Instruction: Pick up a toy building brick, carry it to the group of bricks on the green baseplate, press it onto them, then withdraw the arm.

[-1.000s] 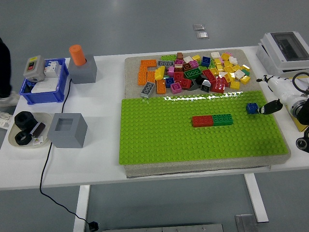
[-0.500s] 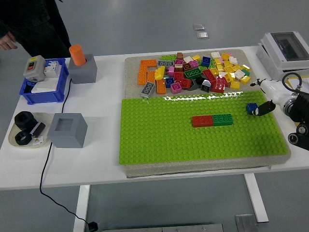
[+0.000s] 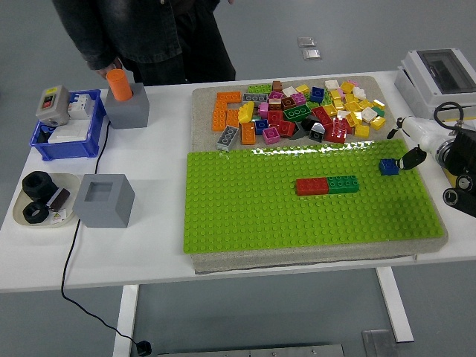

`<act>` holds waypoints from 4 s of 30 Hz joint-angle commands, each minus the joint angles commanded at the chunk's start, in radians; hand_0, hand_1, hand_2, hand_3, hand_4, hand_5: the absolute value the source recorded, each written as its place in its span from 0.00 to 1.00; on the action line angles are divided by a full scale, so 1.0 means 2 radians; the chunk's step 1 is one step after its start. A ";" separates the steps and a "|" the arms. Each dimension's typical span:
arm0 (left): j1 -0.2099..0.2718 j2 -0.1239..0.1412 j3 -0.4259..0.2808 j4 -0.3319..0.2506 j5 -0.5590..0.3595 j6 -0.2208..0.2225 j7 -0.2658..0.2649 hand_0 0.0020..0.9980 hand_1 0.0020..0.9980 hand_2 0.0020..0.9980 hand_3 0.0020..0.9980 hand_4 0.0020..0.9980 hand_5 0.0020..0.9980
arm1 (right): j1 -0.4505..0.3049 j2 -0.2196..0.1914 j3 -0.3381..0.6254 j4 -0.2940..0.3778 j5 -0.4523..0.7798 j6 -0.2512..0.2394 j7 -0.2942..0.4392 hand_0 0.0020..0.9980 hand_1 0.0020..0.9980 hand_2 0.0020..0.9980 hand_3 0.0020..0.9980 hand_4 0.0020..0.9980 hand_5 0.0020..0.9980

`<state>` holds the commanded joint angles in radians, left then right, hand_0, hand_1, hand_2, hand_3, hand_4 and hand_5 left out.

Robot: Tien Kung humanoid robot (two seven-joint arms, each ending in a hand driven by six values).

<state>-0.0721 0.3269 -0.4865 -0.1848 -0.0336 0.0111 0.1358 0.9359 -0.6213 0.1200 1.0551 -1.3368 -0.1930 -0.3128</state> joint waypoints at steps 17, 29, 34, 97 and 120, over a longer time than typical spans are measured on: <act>0.001 -0.001 0.003 0.000 -0.003 -0.001 0.000 0.81 0.85 0.84 0.79 0.92 0.54 | -0.012 -0.003 -0.007 0.010 0.013 -0.010 0.000 1.00 1.00 1.00 0.69 0.73 0.00; 0.000 -0.002 0.005 0.000 -0.005 -0.002 -0.001 0.81 0.85 0.84 0.79 0.92 0.54 | -0.017 0.007 0.000 0.003 0.016 -0.002 -0.002 1.00 1.00 1.00 0.68 0.73 0.00; 0.000 -0.001 0.006 0.000 -0.005 -0.002 -0.001 0.81 0.85 0.84 0.79 0.92 0.54 | -0.019 0.010 0.003 -0.002 0.018 -0.001 -0.001 1.00 1.00 1.00 0.68 0.73 0.00; 0.005 -0.003 0.012 0.000 -0.009 -0.003 -0.005 0.81 0.85 0.84 0.79 0.92 0.53 | -0.071 -0.005 0.044 0.073 -0.005 -0.136 0.012 1.00 1.00 1.00 0.59 0.52 0.00; 0.011 -0.003 0.007 0.001 -0.003 -0.002 -0.004 0.81 0.85 0.84 0.79 0.92 0.52 | -0.136 0.048 0.133 0.172 -0.100 -0.134 -0.075 1.00 1.00 1.00 0.59 0.54 0.00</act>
<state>-0.0504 0.3203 -0.4726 -0.1838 -0.0401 0.0072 0.1284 0.6644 -0.5254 0.3859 1.3997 -1.5359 -0.4617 -0.4627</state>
